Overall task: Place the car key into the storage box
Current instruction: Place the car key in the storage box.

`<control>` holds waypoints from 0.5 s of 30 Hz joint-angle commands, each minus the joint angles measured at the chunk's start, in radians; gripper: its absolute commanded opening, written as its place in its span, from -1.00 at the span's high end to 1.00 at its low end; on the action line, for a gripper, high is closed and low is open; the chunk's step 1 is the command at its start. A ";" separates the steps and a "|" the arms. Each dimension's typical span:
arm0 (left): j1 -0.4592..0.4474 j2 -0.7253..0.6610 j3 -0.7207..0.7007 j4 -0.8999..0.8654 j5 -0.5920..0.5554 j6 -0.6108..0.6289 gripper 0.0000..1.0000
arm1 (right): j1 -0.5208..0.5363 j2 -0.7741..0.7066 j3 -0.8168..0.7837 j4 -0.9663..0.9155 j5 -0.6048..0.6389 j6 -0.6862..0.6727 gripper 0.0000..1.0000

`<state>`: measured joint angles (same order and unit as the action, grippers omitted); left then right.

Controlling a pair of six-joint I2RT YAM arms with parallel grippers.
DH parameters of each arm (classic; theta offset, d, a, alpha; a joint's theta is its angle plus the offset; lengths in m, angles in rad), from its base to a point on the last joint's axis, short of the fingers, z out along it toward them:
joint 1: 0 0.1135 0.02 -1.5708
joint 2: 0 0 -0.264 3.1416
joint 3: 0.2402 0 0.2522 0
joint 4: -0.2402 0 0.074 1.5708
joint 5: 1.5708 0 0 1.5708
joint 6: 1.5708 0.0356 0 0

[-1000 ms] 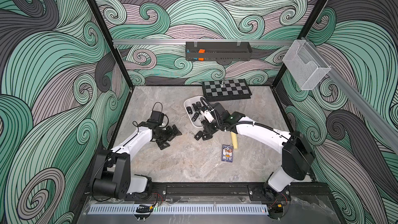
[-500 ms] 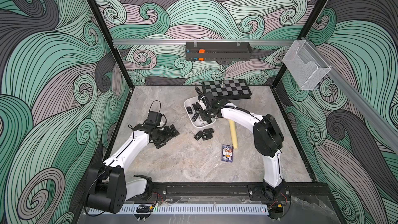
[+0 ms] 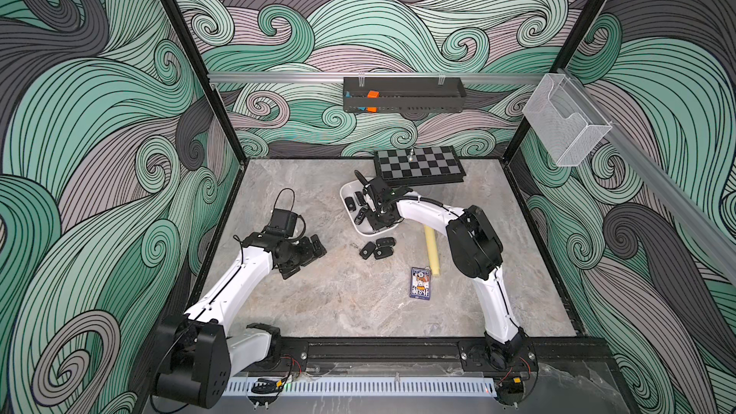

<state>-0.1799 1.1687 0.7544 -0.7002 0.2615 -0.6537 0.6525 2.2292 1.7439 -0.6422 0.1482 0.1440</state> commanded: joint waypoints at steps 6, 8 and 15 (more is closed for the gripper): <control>-0.004 0.004 0.019 -0.034 -0.001 0.022 -0.96 | -0.011 -0.030 0.038 -0.023 -0.010 0.007 0.11; -0.006 0.008 0.020 -0.035 0.011 0.020 -0.96 | -0.011 -0.064 0.040 -0.022 -0.010 0.009 0.04; -0.015 0.010 0.040 -0.068 0.018 0.026 -0.96 | -0.011 -0.210 -0.011 -0.010 -0.063 0.034 -0.23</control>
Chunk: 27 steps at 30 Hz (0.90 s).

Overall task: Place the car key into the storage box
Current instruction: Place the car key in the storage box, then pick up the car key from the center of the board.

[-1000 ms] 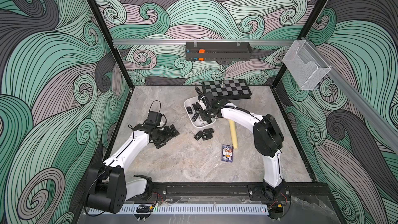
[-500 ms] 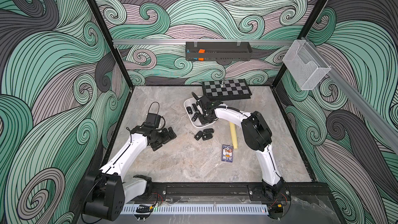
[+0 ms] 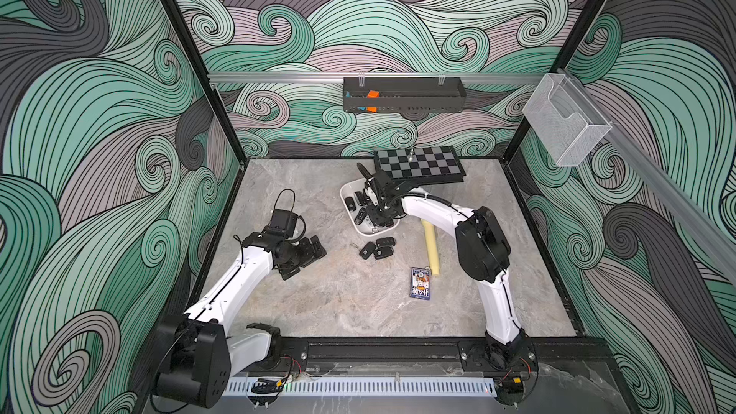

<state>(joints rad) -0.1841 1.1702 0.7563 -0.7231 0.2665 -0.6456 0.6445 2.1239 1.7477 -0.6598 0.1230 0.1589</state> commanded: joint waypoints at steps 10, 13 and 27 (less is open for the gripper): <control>-0.099 -0.014 0.027 -0.043 -0.026 -0.029 -0.94 | -0.001 -0.405 -0.272 0.042 -0.096 0.042 -0.61; -0.146 -0.011 0.017 -0.020 -0.050 -0.057 -0.94 | -0.002 -0.506 -0.374 0.047 -0.105 0.044 -0.90; -0.332 0.194 0.109 0.045 -0.117 -0.035 -0.87 | -0.002 -0.850 -0.799 0.084 -0.250 0.223 -0.98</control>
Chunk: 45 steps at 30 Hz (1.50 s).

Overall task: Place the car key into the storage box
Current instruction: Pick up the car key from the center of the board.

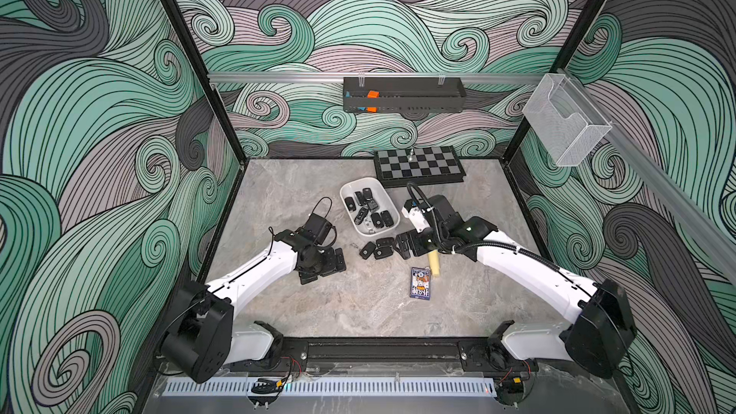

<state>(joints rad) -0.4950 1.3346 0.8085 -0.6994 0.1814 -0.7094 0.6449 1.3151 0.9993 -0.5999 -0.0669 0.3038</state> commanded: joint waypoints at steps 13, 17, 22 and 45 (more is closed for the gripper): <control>-0.137 0.260 0.172 0.123 -0.080 0.073 -0.65 | -0.002 -0.222 -0.235 0.083 -0.083 0.225 -0.98; -0.168 0.336 0.218 0.129 -0.107 0.074 -0.62 | -0.004 -0.257 -0.258 0.083 -0.075 0.231 -0.98; -0.190 0.402 0.244 0.138 -0.135 0.061 -0.59 | -0.004 -0.262 -0.252 0.083 -0.072 0.215 -0.98; -0.208 0.615 0.473 -0.035 -0.218 0.087 -0.46 | -0.015 -0.272 -0.241 0.074 -0.054 0.184 -0.98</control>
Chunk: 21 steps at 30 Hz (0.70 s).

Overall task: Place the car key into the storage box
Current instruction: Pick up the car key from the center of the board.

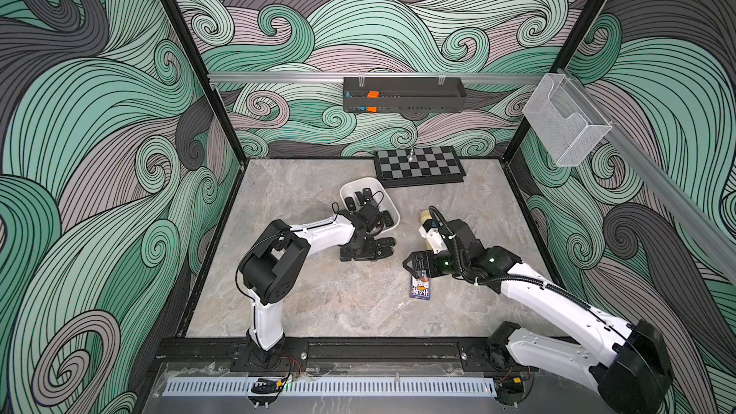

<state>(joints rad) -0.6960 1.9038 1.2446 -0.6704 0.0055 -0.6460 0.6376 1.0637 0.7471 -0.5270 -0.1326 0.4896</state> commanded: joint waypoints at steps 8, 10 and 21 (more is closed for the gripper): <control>-0.012 0.105 0.122 -0.098 -0.054 0.063 -0.46 | -0.016 -0.027 0.012 0.000 0.016 -0.011 -0.98; -0.013 0.120 0.140 -0.098 -0.053 0.070 -0.46 | -0.016 -0.025 0.012 -0.001 0.015 -0.013 -0.98; -0.017 0.151 0.177 -0.085 -0.037 0.085 -0.39 | -0.022 -0.032 0.012 -0.011 0.023 -0.019 -0.98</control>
<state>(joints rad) -0.7090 2.0144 1.3975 -0.7795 -0.0399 -0.5838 0.6220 1.0492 0.7471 -0.5274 -0.1253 0.4747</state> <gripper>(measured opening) 0.698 0.991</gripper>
